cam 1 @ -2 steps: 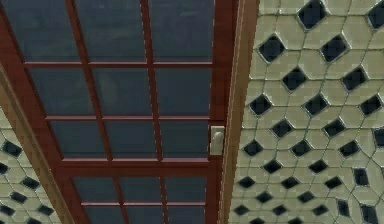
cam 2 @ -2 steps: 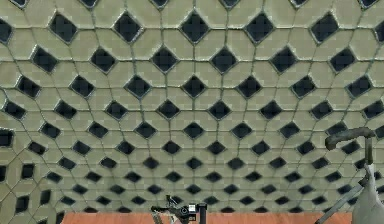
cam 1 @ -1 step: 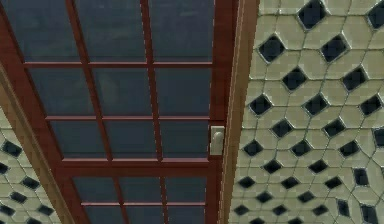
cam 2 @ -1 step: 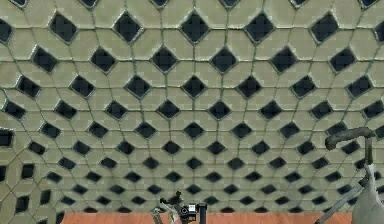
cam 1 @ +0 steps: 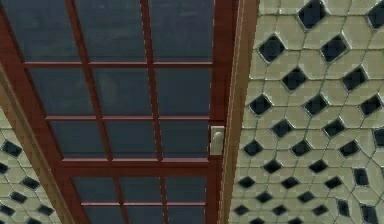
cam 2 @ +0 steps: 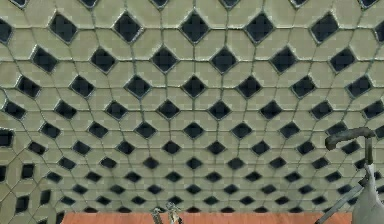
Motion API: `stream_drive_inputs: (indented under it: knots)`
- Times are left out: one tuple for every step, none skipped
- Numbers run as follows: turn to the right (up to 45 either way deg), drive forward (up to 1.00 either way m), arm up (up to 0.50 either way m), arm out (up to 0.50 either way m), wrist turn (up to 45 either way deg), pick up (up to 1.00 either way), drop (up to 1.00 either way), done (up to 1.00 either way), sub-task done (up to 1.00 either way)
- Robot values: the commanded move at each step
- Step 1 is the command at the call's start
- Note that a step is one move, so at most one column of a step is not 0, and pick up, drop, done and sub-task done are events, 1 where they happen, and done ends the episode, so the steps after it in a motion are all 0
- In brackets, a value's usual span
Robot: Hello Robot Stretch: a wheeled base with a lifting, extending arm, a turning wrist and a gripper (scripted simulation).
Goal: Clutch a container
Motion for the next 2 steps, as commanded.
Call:
stream_drive_inputs:
  knots:
    - [0.0,0.0,0.0,0.0,0.0,1.0,0.0,0.0,0.0]
    - [0.0,0.0,0.1,0.0,0.0,0.0,0.0,0.0,0.0]
